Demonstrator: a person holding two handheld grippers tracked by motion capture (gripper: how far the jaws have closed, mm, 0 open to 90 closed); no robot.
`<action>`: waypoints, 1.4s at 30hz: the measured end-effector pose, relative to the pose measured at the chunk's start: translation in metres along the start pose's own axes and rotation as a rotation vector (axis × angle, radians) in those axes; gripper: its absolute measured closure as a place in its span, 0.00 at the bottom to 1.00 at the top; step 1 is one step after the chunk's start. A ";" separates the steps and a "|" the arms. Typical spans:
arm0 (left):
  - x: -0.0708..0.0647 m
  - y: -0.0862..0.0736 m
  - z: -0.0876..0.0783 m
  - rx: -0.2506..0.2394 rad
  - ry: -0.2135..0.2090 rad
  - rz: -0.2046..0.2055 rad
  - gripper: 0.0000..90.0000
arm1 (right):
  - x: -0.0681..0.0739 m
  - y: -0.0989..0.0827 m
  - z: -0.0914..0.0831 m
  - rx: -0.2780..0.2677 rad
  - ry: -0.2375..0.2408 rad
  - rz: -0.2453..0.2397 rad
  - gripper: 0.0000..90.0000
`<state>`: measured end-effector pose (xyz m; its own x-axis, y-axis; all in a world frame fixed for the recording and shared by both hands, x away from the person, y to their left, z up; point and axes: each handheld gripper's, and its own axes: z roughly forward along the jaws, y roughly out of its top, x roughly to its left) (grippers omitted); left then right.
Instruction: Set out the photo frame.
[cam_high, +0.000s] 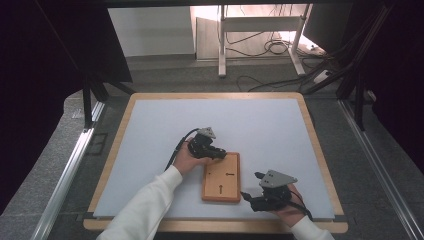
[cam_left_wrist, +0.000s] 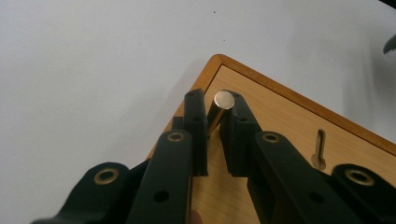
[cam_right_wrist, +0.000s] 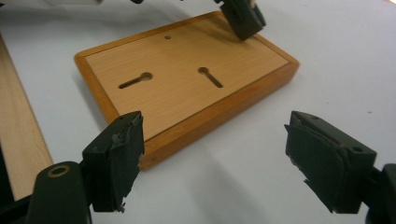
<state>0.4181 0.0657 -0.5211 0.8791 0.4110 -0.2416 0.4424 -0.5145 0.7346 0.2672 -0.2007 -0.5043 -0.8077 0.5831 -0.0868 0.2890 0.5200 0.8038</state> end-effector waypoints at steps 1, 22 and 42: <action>0.000 0.000 0.000 -0.001 -0.004 -0.002 0.91 | 0.001 0.000 0.000 0.002 0.004 -0.005 0.22; 0.011 0.003 0.000 0.009 -0.057 -0.057 0.91 | 0.032 0.012 0.021 0.074 -0.043 -0.153 0.11; 0.016 0.005 0.000 0.014 -0.077 -0.084 0.91 | 0.053 0.019 0.050 0.135 -0.167 -0.322 0.11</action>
<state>0.4341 0.0693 -0.5216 0.8498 0.3941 -0.3501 0.5167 -0.4913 0.7012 0.2554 -0.1289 -0.5231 -0.7765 0.4647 -0.4255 0.1086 0.7640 0.6361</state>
